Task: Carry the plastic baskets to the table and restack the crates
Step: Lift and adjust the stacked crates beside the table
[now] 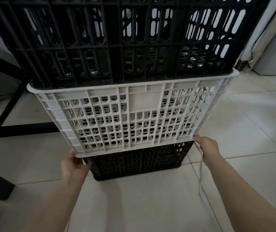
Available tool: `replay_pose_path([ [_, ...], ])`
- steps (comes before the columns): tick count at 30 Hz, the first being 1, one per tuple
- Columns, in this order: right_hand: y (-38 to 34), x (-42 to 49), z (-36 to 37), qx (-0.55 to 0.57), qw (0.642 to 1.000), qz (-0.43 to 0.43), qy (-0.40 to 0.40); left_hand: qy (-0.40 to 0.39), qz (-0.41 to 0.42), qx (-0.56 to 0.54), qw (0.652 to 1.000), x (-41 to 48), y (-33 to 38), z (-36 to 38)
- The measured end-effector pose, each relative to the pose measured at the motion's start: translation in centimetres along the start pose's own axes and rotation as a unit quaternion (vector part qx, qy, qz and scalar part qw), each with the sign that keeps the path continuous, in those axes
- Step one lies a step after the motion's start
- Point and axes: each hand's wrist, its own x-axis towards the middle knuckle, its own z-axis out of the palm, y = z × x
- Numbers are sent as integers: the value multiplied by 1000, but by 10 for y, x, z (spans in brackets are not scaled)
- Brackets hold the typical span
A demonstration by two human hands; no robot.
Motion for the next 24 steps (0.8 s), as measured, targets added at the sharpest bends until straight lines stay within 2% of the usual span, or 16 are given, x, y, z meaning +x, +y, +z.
replay_pose_path([
  [16, 6, 0, 2, 135, 990, 24, 4, 19, -12, 3, 1000, 5, 2, 3],
  [24, 12, -3, 5, 18, 999, -30, 25, 38, 23, 23, 999, -5, -10, 8],
])
